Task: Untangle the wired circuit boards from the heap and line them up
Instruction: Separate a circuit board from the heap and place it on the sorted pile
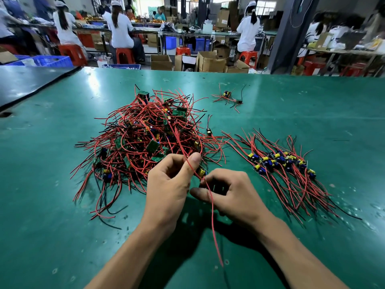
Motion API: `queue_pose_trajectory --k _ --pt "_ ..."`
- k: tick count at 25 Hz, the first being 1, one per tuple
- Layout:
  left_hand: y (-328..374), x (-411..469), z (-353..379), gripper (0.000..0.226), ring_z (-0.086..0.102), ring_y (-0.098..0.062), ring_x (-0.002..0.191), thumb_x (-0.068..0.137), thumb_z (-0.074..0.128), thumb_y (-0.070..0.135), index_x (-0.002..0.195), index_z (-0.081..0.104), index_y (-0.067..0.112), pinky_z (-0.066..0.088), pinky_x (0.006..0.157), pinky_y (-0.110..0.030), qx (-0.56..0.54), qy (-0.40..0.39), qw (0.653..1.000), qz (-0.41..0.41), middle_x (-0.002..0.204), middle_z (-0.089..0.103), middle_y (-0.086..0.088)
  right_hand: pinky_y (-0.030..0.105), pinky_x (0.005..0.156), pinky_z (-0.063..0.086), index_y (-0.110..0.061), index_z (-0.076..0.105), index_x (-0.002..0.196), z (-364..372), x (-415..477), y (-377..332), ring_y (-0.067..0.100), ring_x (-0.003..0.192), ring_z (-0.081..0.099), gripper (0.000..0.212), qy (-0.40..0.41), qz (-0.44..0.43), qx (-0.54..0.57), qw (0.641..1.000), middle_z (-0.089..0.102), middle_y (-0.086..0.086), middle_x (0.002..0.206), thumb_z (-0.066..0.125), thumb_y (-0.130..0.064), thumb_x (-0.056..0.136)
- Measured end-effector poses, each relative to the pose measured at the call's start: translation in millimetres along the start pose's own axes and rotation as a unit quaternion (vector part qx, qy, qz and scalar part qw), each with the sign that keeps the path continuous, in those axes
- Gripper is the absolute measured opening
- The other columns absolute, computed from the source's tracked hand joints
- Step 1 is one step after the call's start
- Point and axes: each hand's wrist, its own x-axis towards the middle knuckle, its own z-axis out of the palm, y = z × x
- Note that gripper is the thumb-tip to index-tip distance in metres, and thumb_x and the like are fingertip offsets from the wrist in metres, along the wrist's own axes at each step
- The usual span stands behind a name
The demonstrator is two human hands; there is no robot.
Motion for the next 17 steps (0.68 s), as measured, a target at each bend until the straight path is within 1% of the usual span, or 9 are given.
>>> queue_pose_trajectory --k 2,5,7,8,10,11,12,14,17 --pt "-2 1 -1 0.033 0.03 -0.012 0.054 0.071 0.076 0.051 0.062 0.06 0.024 0.026 0.051 -0.029 -0.001 0.026 1.0 -0.008 0.055 0.04 0.007 0.024 0.048 0.037 -0.02 0.069 0.071 1 0 -3 0.002 0.049 0.045 0.035 0.021 0.041 0.05 0.998 0.056 -0.009 0.054 0.079 -0.054 0.071" --pt "-7 0 2 0.039 0.034 -0.012 0.053 0.068 0.077 0.054 0.063 0.062 0.018 0.029 0.049 -0.025 0.028 0.038 0.999 -0.001 0.053 0.045 0.005 0.024 0.047 0.035 -0.023 0.068 0.07 0 1 -6 0.009 0.049 0.043 0.039 0.039 0.096 0.123 0.987 0.051 -0.006 0.052 0.074 -0.061 0.07" --pt "-10 -1 3 0.036 0.038 -0.011 0.052 0.066 0.079 0.053 0.067 0.065 0.02 0.033 0.047 -0.024 0.024 0.033 0.999 -0.006 0.055 0.051 0.003 0.024 0.046 0.035 -0.021 0.068 0.072 -3 3 -5 0.014 0.051 0.044 0.037 0.034 0.121 0.182 0.975 0.052 0.0 0.058 0.079 -0.057 0.075" --pt "-11 -2 4 0.033 0.041 -0.01 0.05 0.065 0.081 0.051 0.069 0.066 0.022 0.035 0.046 -0.022 0.016 0.027 0.999 -0.015 0.055 0.054 0.003 0.023 0.045 0.036 -0.021 0.069 0.073 -5 4 -4 0.015 0.05 0.046 0.032 0.032 0.126 0.209 0.969 0.055 0.002 0.06 0.079 -0.052 0.078" --pt "-11 -4 5 0.031 0.047 -0.01 0.047 0.065 0.082 0.047 0.069 0.063 0.023 0.039 0.045 -0.019 0.015 0.006 1.0 -0.022 0.055 0.058 0.001 0.023 0.042 0.041 -0.019 0.071 0.079 -5 6 -3 0.016 0.046 0.05 0.021 0.042 0.13 0.257 0.957 0.061 0.005 0.064 0.073 -0.039 0.08" --pt "-10 -5 6 0.03 0.051 -0.011 0.048 0.065 0.083 0.044 0.068 0.062 0.022 0.041 0.046 -0.019 0.019 -0.005 1.0 -0.02 0.056 0.061 0.0 0.023 0.042 0.042 -0.016 0.071 0.081 -5 8 -1 0.016 0.045 0.051 0.019 0.05 0.134 0.284 0.948 0.062 0.005 0.065 0.071 -0.035 0.081" --pt "-10 -6 7 0.028 0.056 -0.012 0.05 0.065 0.083 0.04 0.069 0.063 0.021 0.044 0.048 -0.02 0.022 -0.017 0.999 -0.016 0.059 0.064 -0.001 0.023 0.042 0.043 -0.013 0.072 0.082 -4 9 0 0.016 0.045 0.052 0.019 0.059 0.142 0.315 0.937 0.062 0.005 0.065 0.07 -0.031 0.082" --pt "-11 -7 8 0.025 0.062 -0.014 0.056 0.065 0.084 0.034 0.072 0.064 0.019 0.048 0.051 -0.022 0.019 -0.046 0.999 -0.018 0.067 0.068 -0.005 0.022 0.043 0.044 -0.012 0.075 0.078 -5 12 3 0.013 0.045 0.052 0.016 0.071 0.169 0.377 0.908 0.062 0.004 0.063 0.068 -0.027 0.082" --pt "-14 -10 8 0.03 0.065 -0.013 0.066 0.068 0.086 0.016 0.088 0.064 0.012 0.052 0.056 -0.022 0.028 -0.099 0.994 -0.041 0.083 0.072 -0.012 0.02 0.049 0.044 -0.014 0.076 0.075 -12 13 6 0.011 0.052 0.051 0.017 0.063 0.225 0.444 0.865 0.064 0.004 0.068 0.067 -0.027 0.082"
